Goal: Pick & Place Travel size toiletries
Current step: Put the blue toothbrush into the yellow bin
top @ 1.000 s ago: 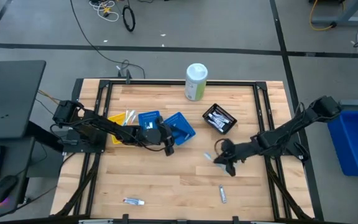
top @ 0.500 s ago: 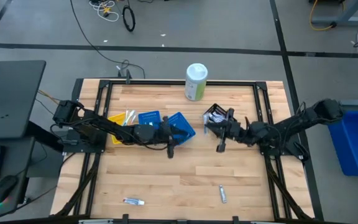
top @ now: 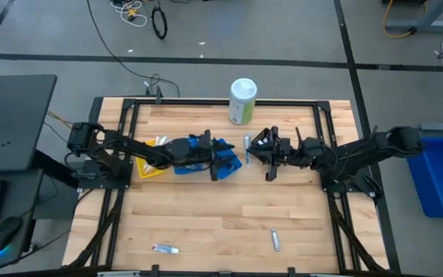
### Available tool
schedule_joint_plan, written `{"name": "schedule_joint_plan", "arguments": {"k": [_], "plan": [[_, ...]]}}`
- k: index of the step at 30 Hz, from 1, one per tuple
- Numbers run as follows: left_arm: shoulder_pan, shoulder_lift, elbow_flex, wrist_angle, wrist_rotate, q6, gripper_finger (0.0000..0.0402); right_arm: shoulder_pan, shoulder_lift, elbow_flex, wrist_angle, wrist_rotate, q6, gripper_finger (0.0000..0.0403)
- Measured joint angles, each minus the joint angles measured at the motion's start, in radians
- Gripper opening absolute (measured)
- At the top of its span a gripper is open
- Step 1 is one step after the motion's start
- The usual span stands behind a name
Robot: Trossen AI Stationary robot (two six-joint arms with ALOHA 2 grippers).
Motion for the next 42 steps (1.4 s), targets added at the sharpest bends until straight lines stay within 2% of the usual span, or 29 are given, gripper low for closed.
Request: {"name": "schedule_joint_plan", "arguments": {"k": [4,8,15,22,26,30,35,42], "plan": [[0.002,0.000,0.052,-0.073,0.009,0.049,0.0189,-0.015,0.038,0.000,0.055,-0.010,0.032,0.0012],[0.004,0.000,0.086,-0.124,0.010,0.034,0.0189,-0.020,0.073,0.001,0.109,-0.048,0.041,0.0012],[0.006,0.000,0.092,-0.152,0.036,-0.003,0.0189,-0.019,0.144,0.095,0.071,-0.087,0.070,0.0012],[-0.004,0.000,0.092,-0.212,0.056,-0.004,0.0189,-0.019,0.176,0.116,0.033,-0.075,0.037,0.0010],[-0.004,0.000,0.092,-0.261,0.060,-0.018,0.0189,-0.018,0.166,0.116,-0.025,0.014,0.005,0.0010],[-0.004,0.000,0.092,-0.258,0.053,-0.024,0.0189,-0.019,0.166,0.116,-0.051,0.055,-0.005,0.0010],[0.005,0.000,0.092,-0.245,-0.023,-0.034,0.0189,-0.017,0.165,0.116,-0.021,0.022,0.000,0.0010],[0.015,0.000,0.092,-0.191,-0.017,-0.003,0.0189,-0.017,0.169,0.116,-0.028,0.011,0.011,0.0010]]}}
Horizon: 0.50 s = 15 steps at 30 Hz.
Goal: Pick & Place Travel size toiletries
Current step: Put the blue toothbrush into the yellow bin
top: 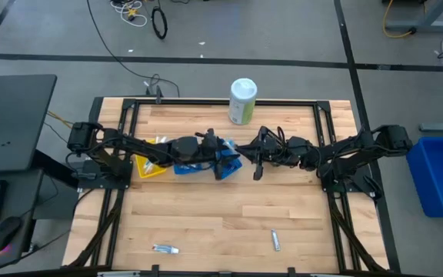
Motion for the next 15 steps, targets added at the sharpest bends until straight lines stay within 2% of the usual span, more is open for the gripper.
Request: {"name": "schedule_joint_plan", "arguments": {"k": [7,15], "plan": [[0.001,0.000,0.000,0.038,-0.002,0.081,0.0180,0.000,0.000,0.015,-0.003,-0.028,0.014,0.0010],[0.001,0.000,0.000,0.026,0.001,0.083,0.0094,0.000,0.001,0.015,-0.009,-0.045,0.007,0.0011]]}}
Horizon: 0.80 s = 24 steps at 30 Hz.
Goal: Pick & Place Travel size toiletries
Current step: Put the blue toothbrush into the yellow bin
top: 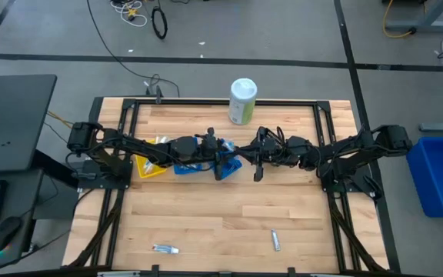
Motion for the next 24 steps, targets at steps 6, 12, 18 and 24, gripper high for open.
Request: {"name": "schedule_joint_plan", "arguments": {"k": [6,12,18,24], "plan": [[0.000,0.000,0.000,-0.005,0.000,0.000,0.0052,0.000,0.000,0.001,-0.023,0.000,0.020,0.0021],[0.000,-0.029,0.000,-0.107,-0.023,-0.032,0.0052,-0.002,-0.001,0.001,-0.034,0.000,0.050,0.0056],[-0.002,-0.179,-0.001,-0.395,-0.064,-0.079,0.0051,-0.002,-0.004,0.001,-0.120,0.080,0.053,0.0106],[-0.003,-0.417,0.000,-0.745,-0.133,-0.154,0.0050,-0.003,-0.005,0.001,-0.173,0.114,0.052,0.0153]]}}
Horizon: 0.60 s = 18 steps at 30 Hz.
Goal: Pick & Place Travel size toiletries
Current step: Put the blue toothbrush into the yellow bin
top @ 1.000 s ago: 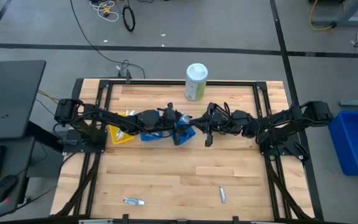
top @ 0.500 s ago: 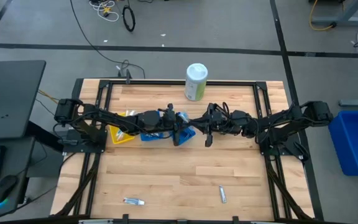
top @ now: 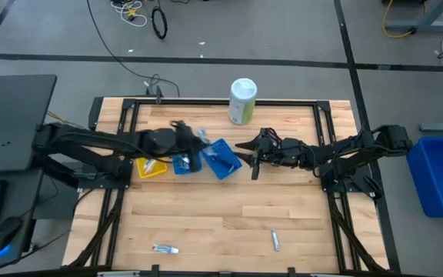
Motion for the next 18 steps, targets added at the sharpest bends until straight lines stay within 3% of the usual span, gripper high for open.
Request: {"name": "schedule_joint_plan", "arguments": {"k": [3,9,15,18], "plan": [[0.000,-0.127,-0.001,-0.218,-0.058,-0.086,0.0051,0.000,0.000,0.000,-0.002,-0.001,-0.002,0.0171],[0.002,-0.323,0.000,-0.657,-0.074,-0.357,0.0050,0.000,0.000,0.000,-0.020,-0.001,-0.003,0.0192],[0.002,-0.375,-0.001,-1.080,-0.116,-0.596,0.0054,0.000,0.000,0.000,-0.035,-0.002,-0.003,0.0202],[0.002,-0.375,-0.032,-1.174,-0.126,-0.704,0.0055,0.000,0.000,0.000,-0.045,-0.002,-0.003,0.0203]]}}
